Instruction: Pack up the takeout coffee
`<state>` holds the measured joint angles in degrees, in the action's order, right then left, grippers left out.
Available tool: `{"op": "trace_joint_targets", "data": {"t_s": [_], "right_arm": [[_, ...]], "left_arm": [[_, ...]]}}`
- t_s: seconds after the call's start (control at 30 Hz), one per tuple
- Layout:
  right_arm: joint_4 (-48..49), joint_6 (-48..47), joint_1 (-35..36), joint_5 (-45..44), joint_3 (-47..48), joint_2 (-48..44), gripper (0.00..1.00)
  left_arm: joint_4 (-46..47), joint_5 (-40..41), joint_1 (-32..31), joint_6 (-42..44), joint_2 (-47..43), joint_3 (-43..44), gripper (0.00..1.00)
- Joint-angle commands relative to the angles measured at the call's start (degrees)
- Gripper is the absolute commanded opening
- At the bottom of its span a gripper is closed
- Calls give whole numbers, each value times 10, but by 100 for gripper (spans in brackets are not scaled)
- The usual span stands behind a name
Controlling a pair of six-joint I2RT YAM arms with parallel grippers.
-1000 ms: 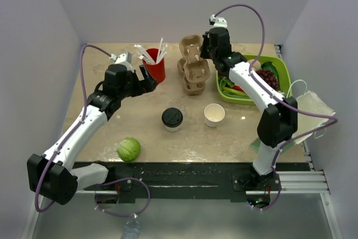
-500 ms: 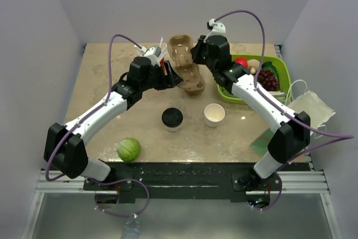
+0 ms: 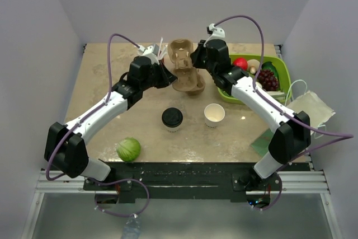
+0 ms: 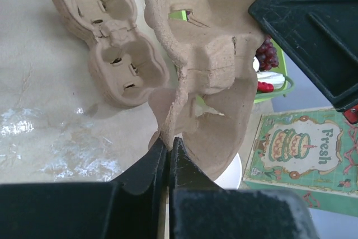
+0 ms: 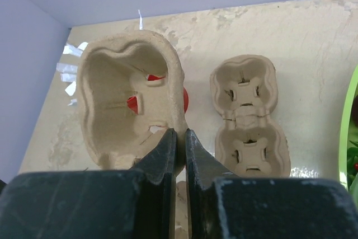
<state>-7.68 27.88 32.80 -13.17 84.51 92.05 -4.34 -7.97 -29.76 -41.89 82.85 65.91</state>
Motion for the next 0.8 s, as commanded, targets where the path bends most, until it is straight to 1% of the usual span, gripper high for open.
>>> {"op": "trace_joint_targets", "data": {"t_s": [0.0, 0.03, 0.07, 0.1, 0.13, 0.17, 0.2, 0.23, 0.3, 0.33, 0.4, 0.43, 0.47, 0.5, 0.53, 0.57, 0.6, 0.63, 0.73, 0.77], "right_arm": [[14, 10, 5, -10, 1, -38, 25], [4, 0, 4, -12, 7, -42, 37], [-4, -5, 4, -36, 9, -47, 48], [-13, -12, 3, -53, 13, -60, 56], [-35, -28, 4, -70, 16, -68, 74], [-47, -38, 3, -117, 18, -75, 81], [-60, -49, 3, -141, 19, -83, 87], [-96, -71, 3, -167, 22, -102, 98], [-144, -79, -1, -222, 27, -123, 98], [-213, -57, -6, -232, 28, -149, 98], [-268, -35, -26, -257, 14, -187, 98], [-327, -11, -33, -273, 1, -203, 98], [-358, 9, -41, -299, -4, -239, 98], [-388, 23, -44, -316, -7, -252, 98], [-446, 47, -48, -352, -4, -265, 98], [-475, 65, -55, -367, -1, -283, 98], [-501, 78, -58, -372, 5, -289, 98], [-554, 100, -62, -373, 23, -292, 98], [-646, 146, -67, -376, 60, -296, 98], [-662, 152, -71, -381, 64, -296, 98]], "left_arm": [[19, 19, 1, 7, 5, 20, 0], [14, 26, 1, 7, -1, 19, 0], [12, 36, 1, 11, -6, 15, 0], [9, 41, 1, 14, -10, 12, 0], [7, 47, 2, 16, -22, 9, 0], [0, 60, 3, 21, -29, 4, 0], [-4, 66, 2, 24, -35, 1, 0], [-9, 73, 2, 27, -48, -2, 0], [-23, 94, 3, 39, -63, -8, 0], [-29, 99, 2, 45, -79, -10, 0], [-37, 114, 2, 65, -93, -17, 0], [-37, 117, 3, 71, -106, -20, 0], [-38, 121, 3, 81, -112, -25, 0], [-40, 124, 3, 87, -116, -28, 0], [-40, 123, 3, 94, -122, -31, 0], [-38, 124, 4, 105, -124, -38, 0], [-39, 126, 4, 109, -124, -39, 0], [-40, 126, 7, 112, -122, -40, 0], [-32, 109, 9, 125, -118, -42, 0], [-26, 91, 8, 132, -117, -46, 0]]}}
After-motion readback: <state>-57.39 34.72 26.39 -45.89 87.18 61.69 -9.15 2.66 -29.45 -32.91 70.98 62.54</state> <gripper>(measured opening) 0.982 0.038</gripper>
